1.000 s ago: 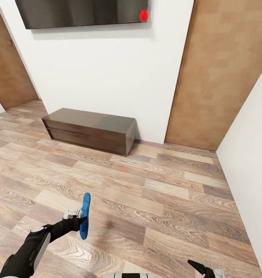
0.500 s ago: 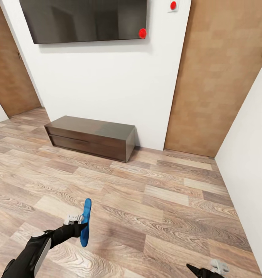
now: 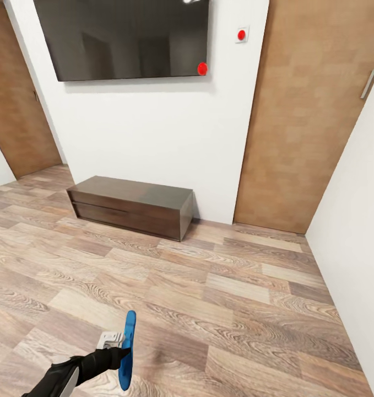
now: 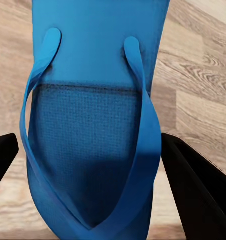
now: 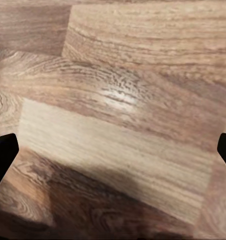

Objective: In the bedroom, move the book from the bed onto either nightstand, and place the two sandals side by side next to the bed.

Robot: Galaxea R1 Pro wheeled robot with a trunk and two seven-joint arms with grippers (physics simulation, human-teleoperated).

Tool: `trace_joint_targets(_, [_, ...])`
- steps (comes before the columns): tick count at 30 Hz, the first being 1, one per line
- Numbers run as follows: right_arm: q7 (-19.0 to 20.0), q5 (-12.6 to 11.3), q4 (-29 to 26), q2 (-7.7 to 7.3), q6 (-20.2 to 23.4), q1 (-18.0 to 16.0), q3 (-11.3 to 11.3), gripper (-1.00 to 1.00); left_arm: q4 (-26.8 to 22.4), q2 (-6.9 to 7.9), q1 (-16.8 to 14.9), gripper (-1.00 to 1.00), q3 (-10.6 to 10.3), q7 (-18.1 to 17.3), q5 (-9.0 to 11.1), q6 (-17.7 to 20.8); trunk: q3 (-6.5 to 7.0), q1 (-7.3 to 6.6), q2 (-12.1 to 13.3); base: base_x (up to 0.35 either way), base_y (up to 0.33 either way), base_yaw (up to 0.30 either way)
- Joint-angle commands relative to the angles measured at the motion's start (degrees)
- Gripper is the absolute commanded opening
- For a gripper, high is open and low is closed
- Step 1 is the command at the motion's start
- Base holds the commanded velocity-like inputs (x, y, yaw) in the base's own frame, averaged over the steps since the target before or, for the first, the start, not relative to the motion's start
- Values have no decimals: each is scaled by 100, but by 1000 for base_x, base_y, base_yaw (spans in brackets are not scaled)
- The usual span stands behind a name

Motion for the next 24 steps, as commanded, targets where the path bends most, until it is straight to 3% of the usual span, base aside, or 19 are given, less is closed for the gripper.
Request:
trace_joint_targets(1, [21, -54, 6, 1, 44, -2, -9, 100, 60, -5, -3, -100, 37, -34, -6, -19, 18, -4, -1, 0, 0, 0])
trace_joint_targets(4, [20, -51, 34, 3, -67, -5, 2, 100, 418, -1, -3, -100, 47, -5, 0, -357, 84, -11, 3, 0, 0, 0])
trace_joint_targets(9, [21, -51, 78, 3, -129, -3, 0, 100, 865, 10, -3, -100, 63, 158, 13, -560, 195, -24, 10, 0, 0, 0])
trace_joint_targets(10, [22, -51, 85, 6, -134, -6, -1, 100, 967, 11, -3, -100, 67, 438, 20, -745, 217, -27, 11, 0, 0, 0])
trace_joint_targets(13, [20, -51, 89, 7, -135, -5, -3, 100, 1018, 8, -3, -100, 64, 787, 34, -935, 284, -35, 15, 0, 0, 0])
trace_joint_targets(17, [20, -47, 224, 7, -136, -7, -2, 100, 1135, 0, -3, -100, 61, 925, 40, -1007, 372, -45, 21, 0, 0, 0])
trace_joint_targets(24, [20, -50, 392, 4, -137, -6, -10, 100, 1254, -103, -3, -100, 60, 960, 34, -1026, 498, -199, 302, 0, 0, 0])
